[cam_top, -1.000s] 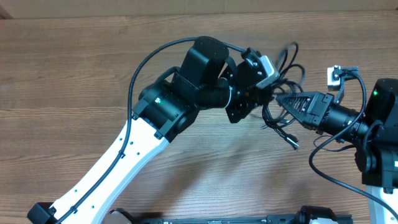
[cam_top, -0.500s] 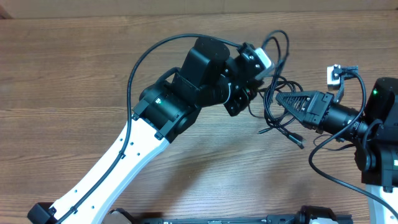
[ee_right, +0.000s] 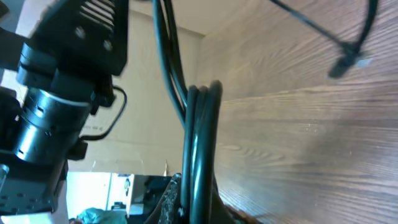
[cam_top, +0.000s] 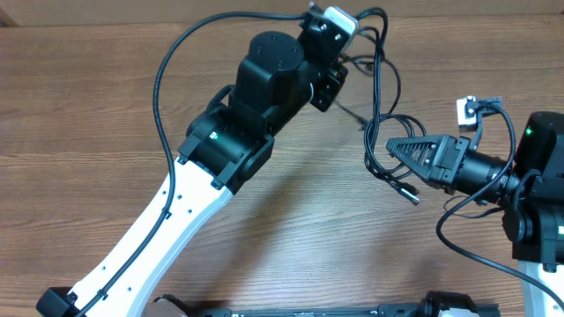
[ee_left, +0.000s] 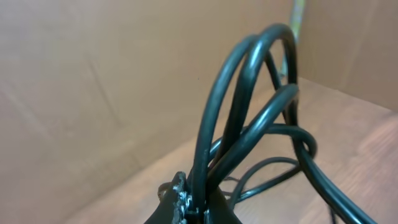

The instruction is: Untangle cables

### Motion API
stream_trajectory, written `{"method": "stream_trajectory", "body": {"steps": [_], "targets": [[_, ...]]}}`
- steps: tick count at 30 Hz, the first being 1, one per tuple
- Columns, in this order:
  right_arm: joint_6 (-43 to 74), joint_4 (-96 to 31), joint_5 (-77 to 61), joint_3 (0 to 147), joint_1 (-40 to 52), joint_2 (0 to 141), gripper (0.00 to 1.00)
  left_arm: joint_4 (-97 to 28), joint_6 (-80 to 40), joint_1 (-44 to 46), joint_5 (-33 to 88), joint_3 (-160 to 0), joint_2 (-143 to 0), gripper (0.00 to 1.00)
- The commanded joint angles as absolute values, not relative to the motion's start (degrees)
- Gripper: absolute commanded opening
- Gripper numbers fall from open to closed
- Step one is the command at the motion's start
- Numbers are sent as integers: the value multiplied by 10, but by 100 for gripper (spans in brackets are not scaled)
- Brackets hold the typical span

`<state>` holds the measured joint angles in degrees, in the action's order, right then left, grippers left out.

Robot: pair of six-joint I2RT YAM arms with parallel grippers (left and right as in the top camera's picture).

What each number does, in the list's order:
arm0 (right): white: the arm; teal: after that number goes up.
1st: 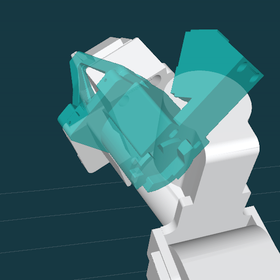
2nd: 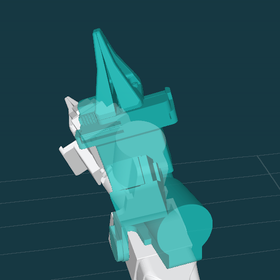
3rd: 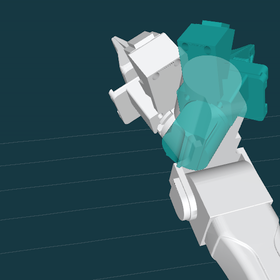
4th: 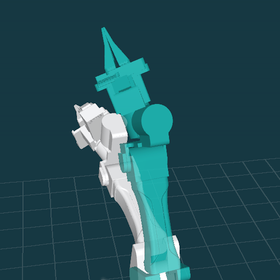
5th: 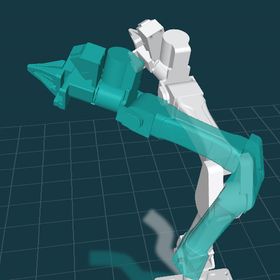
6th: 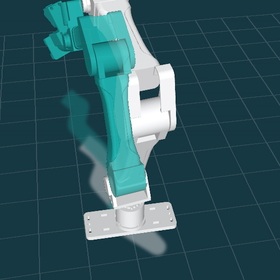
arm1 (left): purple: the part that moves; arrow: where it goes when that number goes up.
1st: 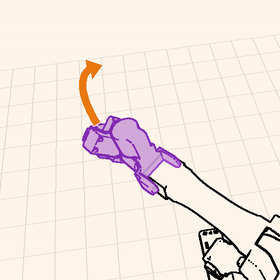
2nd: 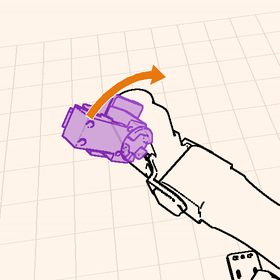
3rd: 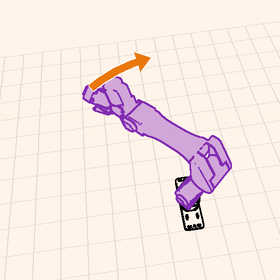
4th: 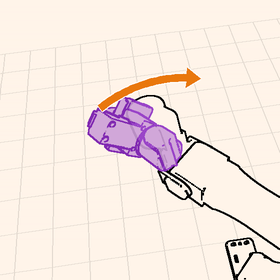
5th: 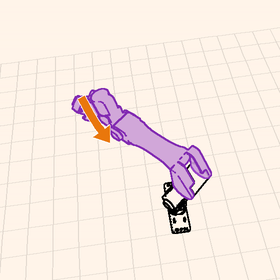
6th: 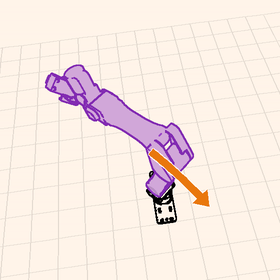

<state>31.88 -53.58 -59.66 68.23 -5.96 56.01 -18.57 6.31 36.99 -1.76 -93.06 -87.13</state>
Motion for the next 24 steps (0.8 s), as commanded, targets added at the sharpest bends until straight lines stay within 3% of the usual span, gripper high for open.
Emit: {"method": "stream_trajectory", "body": {"steps": [1,5,7,11,13,16,21,24], "targets": [[299,-541,-618,687,-56,554,4,-171,113,355,-92,-939,-869,4],[299,-541,-618,687,-56,554,4,-189,138,353,-96,-939,-869,7],[299,-541,-618,687,-56,554,4,-202,137,352,-96,-939,-869,17],[300,-531,-619,687,-56,554,4,-243,137,353,-65,-939,-869,61],[300,-527,-618,687,-56,554,4,-272,137,353,-32,-939,-869,75],[300,-525,-618,687,-57,554,4,-312,138,353,-5,-939,-869,78],[302,-524,-618,687,-57,565,4,-372,171,353,32,-939,-869,76],[300,-518,-616,687,-57,578,4,-400,127,352,62,-939,-865,77]]}}
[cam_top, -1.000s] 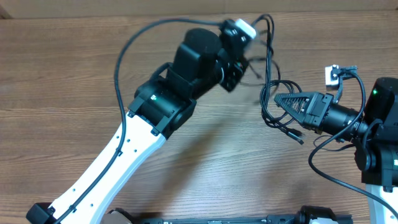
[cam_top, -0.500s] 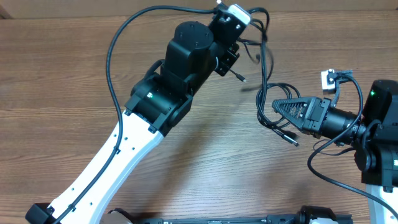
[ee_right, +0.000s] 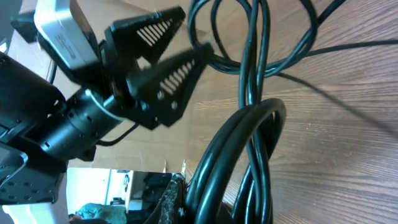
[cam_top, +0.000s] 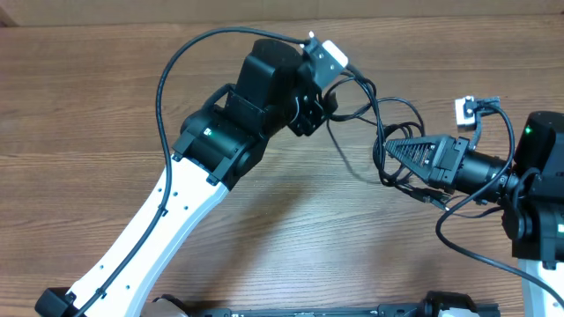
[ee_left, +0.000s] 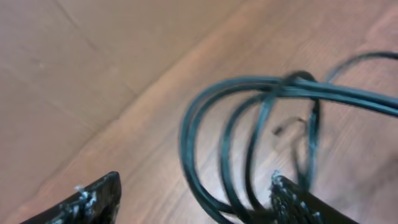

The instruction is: Untangle cables

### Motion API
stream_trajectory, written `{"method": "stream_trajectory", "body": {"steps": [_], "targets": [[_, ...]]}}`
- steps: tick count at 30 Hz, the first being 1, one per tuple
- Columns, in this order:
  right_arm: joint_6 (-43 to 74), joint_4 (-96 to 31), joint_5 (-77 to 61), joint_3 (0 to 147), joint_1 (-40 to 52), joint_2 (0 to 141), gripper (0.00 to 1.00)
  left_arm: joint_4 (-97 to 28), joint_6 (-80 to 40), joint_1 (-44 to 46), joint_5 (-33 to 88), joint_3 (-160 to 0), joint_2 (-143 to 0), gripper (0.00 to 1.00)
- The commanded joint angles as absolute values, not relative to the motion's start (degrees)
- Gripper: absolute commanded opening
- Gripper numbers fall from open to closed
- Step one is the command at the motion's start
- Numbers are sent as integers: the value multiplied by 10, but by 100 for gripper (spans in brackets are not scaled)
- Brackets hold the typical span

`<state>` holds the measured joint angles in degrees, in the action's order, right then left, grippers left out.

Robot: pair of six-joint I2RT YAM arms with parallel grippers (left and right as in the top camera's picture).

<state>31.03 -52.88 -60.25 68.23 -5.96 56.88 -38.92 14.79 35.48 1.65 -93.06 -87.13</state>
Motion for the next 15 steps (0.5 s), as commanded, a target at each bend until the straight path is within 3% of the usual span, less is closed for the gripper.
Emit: {"method": "stream_trajectory", "body": {"steps": [1,5,8,15], "targets": [[299,-513,-616,687,-57,582,4,-407,105,352,74,-939,-863,77],[300,-482,-616,687,-57,597,4,-438,13,352,80,-939,-849,79],[300,-467,-590,687,-57,600,4,-459,-35,352,80,-939,-832,100],[299,-463,-566,687,-57,600,4,-487,-156,334,86,-939,-784,99]]}}
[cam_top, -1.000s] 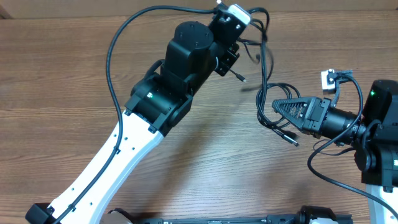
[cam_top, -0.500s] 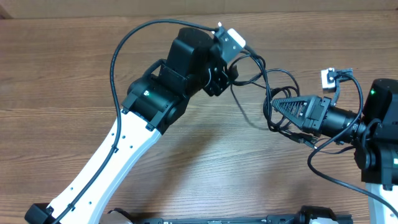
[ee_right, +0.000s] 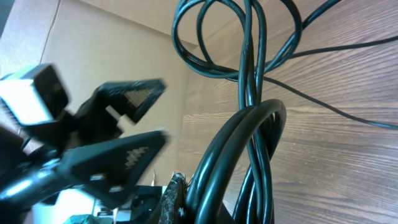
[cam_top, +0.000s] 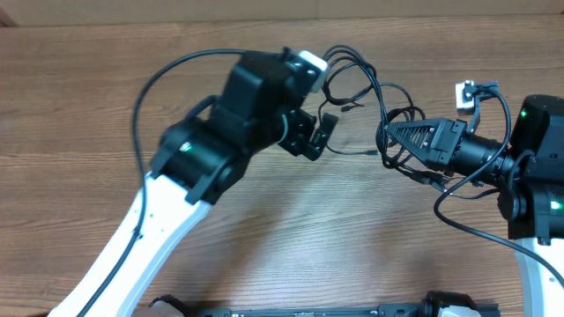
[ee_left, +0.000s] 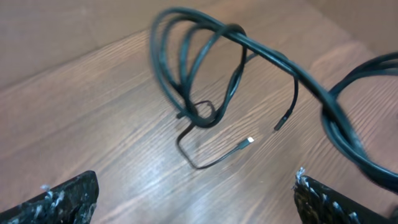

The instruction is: Untangle cables

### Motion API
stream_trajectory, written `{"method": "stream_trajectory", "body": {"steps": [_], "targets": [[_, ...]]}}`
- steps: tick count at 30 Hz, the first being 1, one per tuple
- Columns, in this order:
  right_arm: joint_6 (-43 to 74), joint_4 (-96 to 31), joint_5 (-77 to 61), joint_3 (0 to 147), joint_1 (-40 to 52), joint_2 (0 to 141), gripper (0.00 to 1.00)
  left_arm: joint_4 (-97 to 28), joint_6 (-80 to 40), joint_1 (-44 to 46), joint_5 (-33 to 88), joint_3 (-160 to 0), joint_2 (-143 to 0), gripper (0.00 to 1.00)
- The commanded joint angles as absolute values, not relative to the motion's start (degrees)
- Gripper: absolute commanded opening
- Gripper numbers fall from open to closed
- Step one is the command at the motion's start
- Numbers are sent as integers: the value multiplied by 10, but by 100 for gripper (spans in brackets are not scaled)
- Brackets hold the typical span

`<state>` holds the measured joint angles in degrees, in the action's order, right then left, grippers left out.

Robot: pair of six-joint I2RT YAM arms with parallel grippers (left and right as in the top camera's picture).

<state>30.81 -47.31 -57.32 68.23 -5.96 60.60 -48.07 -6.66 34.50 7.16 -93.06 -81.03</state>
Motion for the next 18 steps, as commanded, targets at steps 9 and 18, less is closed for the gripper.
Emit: {"method": "stream_trajectory", "body": {"steps": [9,18], "targets": [[273,-363,-649,687,-57,600,4,-484,-255,333,301,-939,-785,100],[267,-213,-754,687,-57,600,4,-482,-438,334,316,-939,-785,100]]}}
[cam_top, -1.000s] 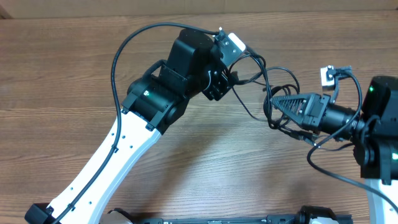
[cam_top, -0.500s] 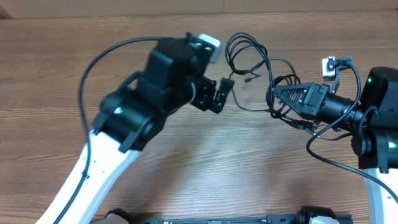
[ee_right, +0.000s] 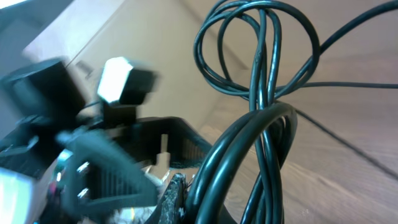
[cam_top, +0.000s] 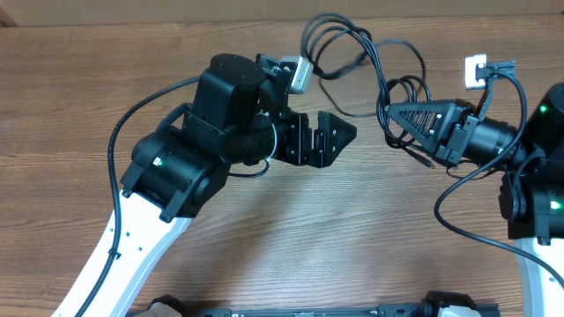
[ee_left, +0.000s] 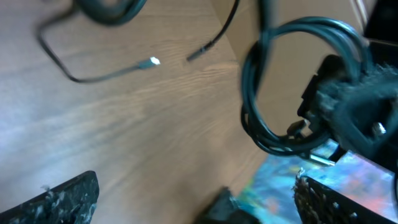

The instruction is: Untangle cables

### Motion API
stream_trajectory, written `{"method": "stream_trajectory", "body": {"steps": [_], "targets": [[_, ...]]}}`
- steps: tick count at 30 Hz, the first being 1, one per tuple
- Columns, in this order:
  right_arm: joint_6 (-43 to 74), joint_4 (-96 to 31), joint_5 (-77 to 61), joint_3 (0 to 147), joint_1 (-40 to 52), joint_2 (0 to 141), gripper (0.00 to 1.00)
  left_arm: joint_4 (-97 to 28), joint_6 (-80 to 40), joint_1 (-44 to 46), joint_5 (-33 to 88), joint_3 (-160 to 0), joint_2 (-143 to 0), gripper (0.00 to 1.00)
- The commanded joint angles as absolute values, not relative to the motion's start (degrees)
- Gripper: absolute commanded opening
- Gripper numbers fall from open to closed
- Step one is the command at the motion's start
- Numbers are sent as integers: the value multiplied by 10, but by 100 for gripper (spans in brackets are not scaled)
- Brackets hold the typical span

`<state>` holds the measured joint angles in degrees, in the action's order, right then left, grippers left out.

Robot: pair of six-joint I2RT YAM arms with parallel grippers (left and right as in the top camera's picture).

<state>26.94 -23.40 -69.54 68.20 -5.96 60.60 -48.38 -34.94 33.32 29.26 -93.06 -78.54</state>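
A black cable bundle point(cam_top: 398, 92) hangs tangled from my right gripper point(cam_top: 389, 111), which is shut on it; its loops point(cam_top: 339, 37) reach toward the table's back edge. In the right wrist view the thick strands point(ee_right: 261, 143) run up from the right gripper point(ee_right: 205, 199) into knotted loops point(ee_right: 258, 43). My left gripper point(cam_top: 342, 134) stands open, pointing right at the bundle, a short gap away and holding nothing. The left wrist view shows its two fingers point(ee_left: 59, 199) wide apart, the held loop point(ee_left: 292, 87) ahead, and a thin cable end point(ee_left: 152, 61) on the wood.
Wooden table point(cam_top: 352, 255) under both arms. A cardboard wall point(ee_right: 143, 37) runs along the back. The left arm's own black cable point(cam_top: 119, 145) arcs over its left side. The right arm's wiring point(cam_top: 467, 238) hangs beside its base.
My left gripper has turned and now points right at the right gripper, still open. The right gripper has shifted toward the back with the bundle, and the loops lie nearer the back edge.
First both grippers were shut on the cable, the left one at the back of the table. Then the left was open with the loops free in front of it. After that it stood farther left, open, and now it faces the bundle held by the right.
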Motion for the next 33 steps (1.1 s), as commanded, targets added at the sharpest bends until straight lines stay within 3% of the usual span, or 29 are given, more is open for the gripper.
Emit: {"method": "stream_trajectory", "body": {"steps": [1,9,19,22,33], "targets": [[277,-204,-755,687,-57,600,4,-482,-455,334,316,-939,-785,100],[287,-182,-769,687,-57,600,4,-469,-582,338,321,-939,-785,100],[287,-182,-768,687,-57,600,4,-434,-594,370,313,-939,-794,100],[287,-183,-769,687,-57,600,4,-427,-609,383,304,-939,-804,89],[287,-183,-778,687,-57,600,4,-413,-631,392,300,-939,-840,89]]}}
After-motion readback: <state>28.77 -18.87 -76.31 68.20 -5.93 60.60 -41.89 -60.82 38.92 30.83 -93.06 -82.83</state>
